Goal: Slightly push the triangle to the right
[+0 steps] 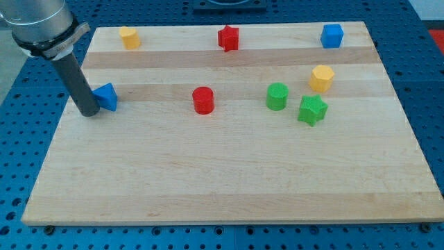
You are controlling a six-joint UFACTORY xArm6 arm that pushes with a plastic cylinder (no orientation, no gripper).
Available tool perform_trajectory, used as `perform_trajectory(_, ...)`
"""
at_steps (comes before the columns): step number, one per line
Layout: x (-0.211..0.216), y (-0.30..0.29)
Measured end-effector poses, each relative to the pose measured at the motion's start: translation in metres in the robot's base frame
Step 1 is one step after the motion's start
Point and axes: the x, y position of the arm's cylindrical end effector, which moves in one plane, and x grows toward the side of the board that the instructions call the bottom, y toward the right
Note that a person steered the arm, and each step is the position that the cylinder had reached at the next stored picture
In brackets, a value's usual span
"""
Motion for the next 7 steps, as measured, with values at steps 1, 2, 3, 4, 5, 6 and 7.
perform_trajectory(1, -0.005, -0.017)
perform_trajectory(2, -0.02, -0.029)
perform_trajectory(3, -0.023, -0.029)
perform_trajectory(4, -0.023, -0.022)
perform_trajectory(5, -0.023, -0.012)
perform_trajectory(6, -0.023, 0.0)
perform_trajectory(7, -0.023, 0.004)
